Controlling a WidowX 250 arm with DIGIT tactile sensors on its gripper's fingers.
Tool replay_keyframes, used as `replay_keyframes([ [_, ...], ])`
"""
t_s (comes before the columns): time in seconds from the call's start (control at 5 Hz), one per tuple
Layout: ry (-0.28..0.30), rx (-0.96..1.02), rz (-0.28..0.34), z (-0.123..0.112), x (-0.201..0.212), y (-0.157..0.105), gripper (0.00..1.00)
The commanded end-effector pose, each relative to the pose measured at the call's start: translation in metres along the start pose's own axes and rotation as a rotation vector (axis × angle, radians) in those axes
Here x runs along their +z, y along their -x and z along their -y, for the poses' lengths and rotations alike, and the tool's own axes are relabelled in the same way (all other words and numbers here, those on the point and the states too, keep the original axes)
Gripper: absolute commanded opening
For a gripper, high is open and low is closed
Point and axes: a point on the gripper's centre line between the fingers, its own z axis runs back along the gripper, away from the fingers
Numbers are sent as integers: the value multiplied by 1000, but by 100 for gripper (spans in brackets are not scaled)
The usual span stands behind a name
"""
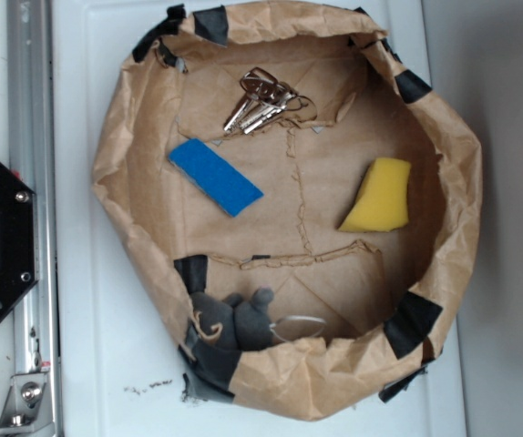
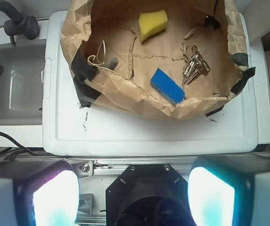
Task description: Grab the silver keys.
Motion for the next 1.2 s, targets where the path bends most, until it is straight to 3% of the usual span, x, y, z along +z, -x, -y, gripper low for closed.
replay_keyframes([
  [0.0, 0, 0, 0, 0, 0, 0, 100],
  [0.2, -13, -75, 50, -13, -22, -21, 100],
  [0.4, 34, -151, 76, -30, -31, -35, 100],
  [0.6, -4, -188, 70, -48, -49, -52, 100],
  [1.0, -108, -223, 48, -40, -91, -79, 100],
])
